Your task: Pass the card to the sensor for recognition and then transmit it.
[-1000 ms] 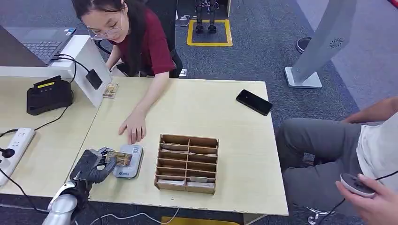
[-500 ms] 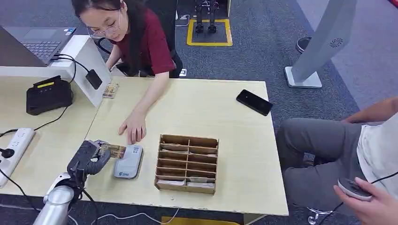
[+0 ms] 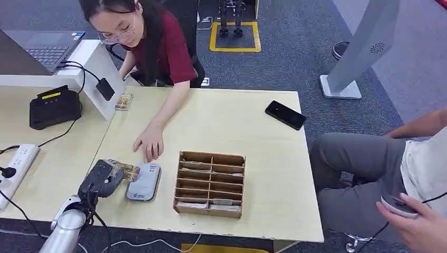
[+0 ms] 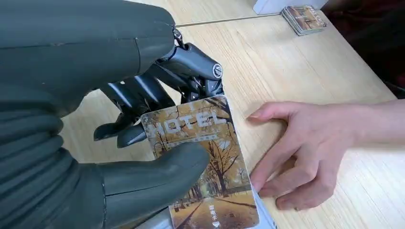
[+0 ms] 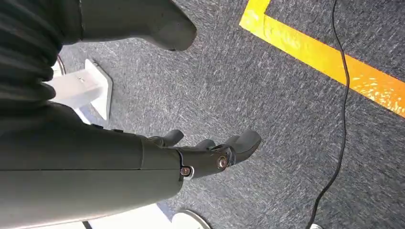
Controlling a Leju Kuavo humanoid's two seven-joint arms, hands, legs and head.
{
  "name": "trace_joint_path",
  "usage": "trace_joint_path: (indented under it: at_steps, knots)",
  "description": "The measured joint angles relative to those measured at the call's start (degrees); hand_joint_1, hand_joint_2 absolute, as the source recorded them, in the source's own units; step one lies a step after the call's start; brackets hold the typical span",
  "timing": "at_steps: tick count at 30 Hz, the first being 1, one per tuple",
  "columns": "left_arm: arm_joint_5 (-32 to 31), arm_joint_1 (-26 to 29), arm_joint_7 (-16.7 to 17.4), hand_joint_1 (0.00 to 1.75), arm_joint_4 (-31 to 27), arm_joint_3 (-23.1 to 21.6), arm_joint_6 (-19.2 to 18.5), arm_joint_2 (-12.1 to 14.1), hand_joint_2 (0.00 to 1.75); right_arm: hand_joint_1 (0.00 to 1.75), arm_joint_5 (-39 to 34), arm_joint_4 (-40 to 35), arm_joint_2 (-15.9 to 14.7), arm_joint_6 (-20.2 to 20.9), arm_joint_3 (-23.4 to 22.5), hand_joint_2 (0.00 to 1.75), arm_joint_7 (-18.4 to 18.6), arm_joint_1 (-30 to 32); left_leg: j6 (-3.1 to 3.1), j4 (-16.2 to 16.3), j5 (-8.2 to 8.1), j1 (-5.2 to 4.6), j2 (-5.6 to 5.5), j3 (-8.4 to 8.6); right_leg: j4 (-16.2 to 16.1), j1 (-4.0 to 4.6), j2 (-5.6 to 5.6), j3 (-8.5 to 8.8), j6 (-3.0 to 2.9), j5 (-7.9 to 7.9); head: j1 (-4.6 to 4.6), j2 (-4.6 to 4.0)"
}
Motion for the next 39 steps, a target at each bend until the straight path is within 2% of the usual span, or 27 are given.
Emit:
trace_joint_path:
  at_steps: [3,9,24,28,30,33,39]
  knots:
    - [-0.17,0.02,-0.04,1.75,0.22,0.0,-0.07,0.0,1.75,0.0,0.09,0.0,-0.02,-0.04,-0.26,1.75,-0.02,0.01,0.0,0.0,0.0,0.0,0.0,-0.01,0.0,0.0,0.0,0.01,0.0,0.0,0.0,0.0]
    - [0.09,1.05,-0.55,1.75,0.22,0.0,-2.69,0.11,1.75,0.0,0.13,0.0,0.0,-0.04,-0.42,1.75,-0.11,0.02,0.0,0.0,0.0,0.0,0.0,0.0,0.0,0.0,0.0,0.01,0.0,0.0,0.0,0.0]
    - [0.09,1.61,-0.57,1.75,0.22,0.0,-2.84,0.11,1.75,0.0,0.18,0.0,-0.02,-0.04,-0.61,1.75,-0.11,0.01,-0.02,0.0,0.01,0.0,-0.01,0.0,0.01,0.0,-0.02,0.02,0.0,0.0,0.0,0.0]
    - [-1.9,1.79,-0.44,1.75,0.17,-0.57,-2.97,0.11,1.75,0.0,0.79,0.0,-0.02,-0.04,-0.72,1.75,-0.15,0.01,-0.02,0.0,0.01,0.0,-0.02,0.0,0.01,0.0,-0.02,0.02,0.0,0.0,0.0,0.0]
    - [-3.94,1.87,0.13,1.75,0.17,-1.2,-1.84,0.09,1.75,0.0,0.96,0.0,0.0,-0.07,-0.76,1.75,-0.28,0.01,-0.02,0.0,0.01,0.0,-0.02,0.01,0.0,0.0,-0.02,0.03,0.0,0.0,0.02,0.0]
    - [-10.87,2.0,1.34,1.75,-0.35,-3.09,2.48,-0.18,1.75,0.0,0.76,0.0,0.0,-0.09,-0.9,1.75,-0.26,0.04,-0.02,0.0,0.01,-0.01,-0.05,0.03,0.0,-0.01,-0.05,0.04,0.0,0.0,0.02,0.0]
    - [-31.2,0.03,8.29,1.75,-0.02,-9.73,13.38,-1.9,1.75,0.0,0.81,0.0,0.24,-0.24,-1.73,1.75,-0.22,-0.02,0.01,-0.01,-0.01,-0.03,-0.14,0.17,-0.01,-0.04,-0.17,0.25,0.02,-0.01,0.0,0.0]
